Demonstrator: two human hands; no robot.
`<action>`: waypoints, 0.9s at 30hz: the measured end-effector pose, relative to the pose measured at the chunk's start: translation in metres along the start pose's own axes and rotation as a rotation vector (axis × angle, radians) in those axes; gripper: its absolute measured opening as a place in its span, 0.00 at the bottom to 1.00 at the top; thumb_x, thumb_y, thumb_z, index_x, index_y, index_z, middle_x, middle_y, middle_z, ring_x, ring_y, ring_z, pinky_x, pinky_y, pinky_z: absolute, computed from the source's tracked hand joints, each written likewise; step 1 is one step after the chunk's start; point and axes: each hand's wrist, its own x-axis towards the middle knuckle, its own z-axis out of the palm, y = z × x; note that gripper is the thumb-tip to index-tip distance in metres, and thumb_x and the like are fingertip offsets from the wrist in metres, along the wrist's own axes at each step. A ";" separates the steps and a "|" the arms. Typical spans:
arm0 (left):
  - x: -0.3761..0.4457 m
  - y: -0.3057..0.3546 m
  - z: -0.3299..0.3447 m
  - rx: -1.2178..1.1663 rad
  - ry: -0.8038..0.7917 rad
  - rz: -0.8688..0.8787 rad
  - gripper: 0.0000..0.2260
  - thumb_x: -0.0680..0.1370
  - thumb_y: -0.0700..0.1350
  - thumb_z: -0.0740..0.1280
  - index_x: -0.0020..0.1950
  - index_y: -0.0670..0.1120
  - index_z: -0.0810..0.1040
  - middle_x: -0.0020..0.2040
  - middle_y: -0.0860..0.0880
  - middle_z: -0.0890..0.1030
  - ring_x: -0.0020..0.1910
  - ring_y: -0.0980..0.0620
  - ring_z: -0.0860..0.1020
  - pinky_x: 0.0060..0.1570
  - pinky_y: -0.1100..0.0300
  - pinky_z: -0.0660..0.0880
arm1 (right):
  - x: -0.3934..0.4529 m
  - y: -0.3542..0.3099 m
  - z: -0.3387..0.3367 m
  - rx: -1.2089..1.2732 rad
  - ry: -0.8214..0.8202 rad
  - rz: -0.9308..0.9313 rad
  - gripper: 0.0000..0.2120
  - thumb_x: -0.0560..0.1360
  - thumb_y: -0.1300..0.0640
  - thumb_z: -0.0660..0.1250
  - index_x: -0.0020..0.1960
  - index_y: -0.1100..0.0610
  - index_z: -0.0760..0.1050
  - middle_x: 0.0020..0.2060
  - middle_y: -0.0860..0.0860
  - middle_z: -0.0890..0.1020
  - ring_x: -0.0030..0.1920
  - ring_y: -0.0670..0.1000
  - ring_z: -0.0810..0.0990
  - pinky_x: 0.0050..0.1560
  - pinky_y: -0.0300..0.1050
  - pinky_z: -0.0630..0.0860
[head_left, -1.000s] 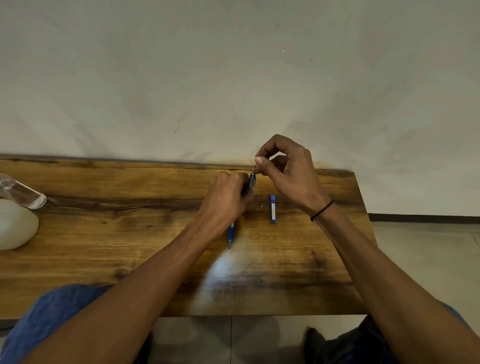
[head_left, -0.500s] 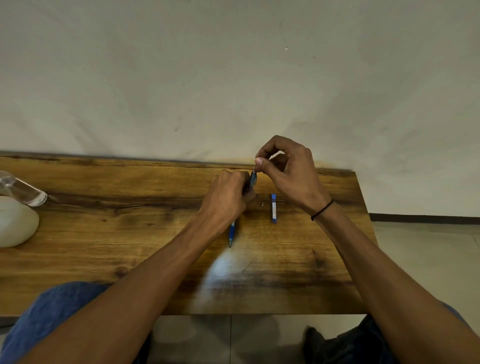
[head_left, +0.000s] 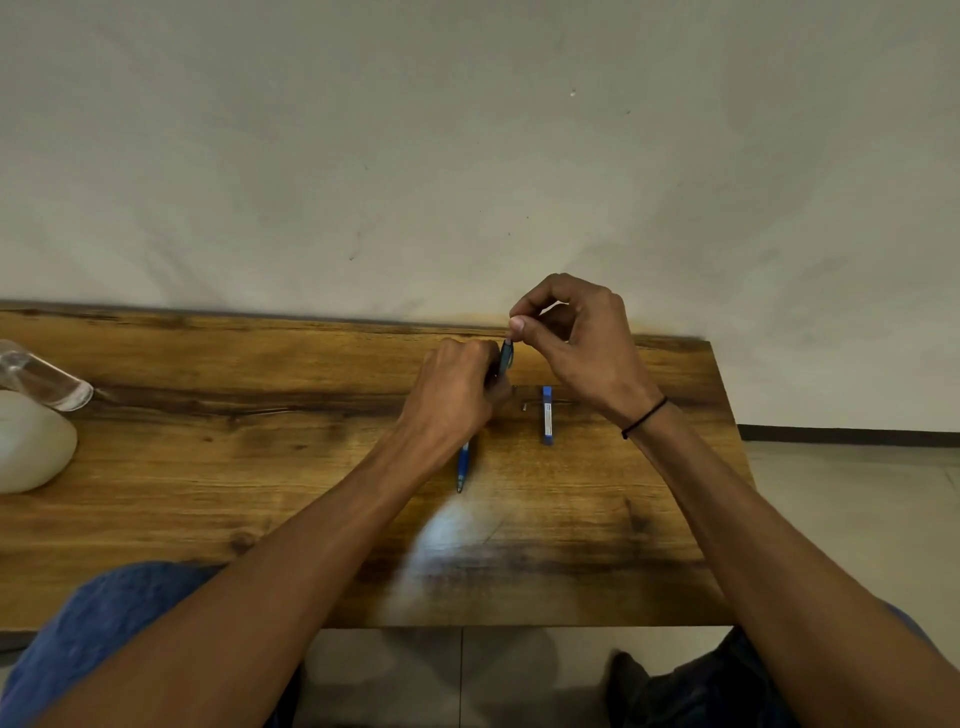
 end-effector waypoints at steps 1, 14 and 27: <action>0.000 0.000 0.000 0.000 0.003 -0.001 0.06 0.81 0.43 0.71 0.57 0.44 0.83 0.42 0.50 0.82 0.39 0.54 0.79 0.40 0.63 0.71 | 0.000 0.000 0.000 0.006 0.000 0.001 0.02 0.78 0.61 0.75 0.49 0.59 0.82 0.44 0.50 0.86 0.43 0.46 0.88 0.48 0.50 0.86; -0.001 0.000 0.001 0.023 0.068 0.032 0.04 0.79 0.44 0.72 0.50 0.45 0.84 0.42 0.49 0.85 0.40 0.52 0.82 0.45 0.55 0.83 | -0.017 0.054 0.024 -0.588 -0.291 0.243 0.03 0.76 0.53 0.74 0.49 0.51 0.82 0.49 0.52 0.85 0.54 0.59 0.83 0.51 0.56 0.82; -0.001 -0.001 0.002 0.009 0.035 0.024 0.04 0.78 0.44 0.71 0.49 0.44 0.84 0.42 0.46 0.86 0.42 0.49 0.84 0.46 0.48 0.83 | -0.034 0.055 0.051 -0.833 -0.238 0.068 0.05 0.79 0.56 0.71 0.51 0.58 0.80 0.51 0.56 0.81 0.54 0.61 0.81 0.40 0.52 0.70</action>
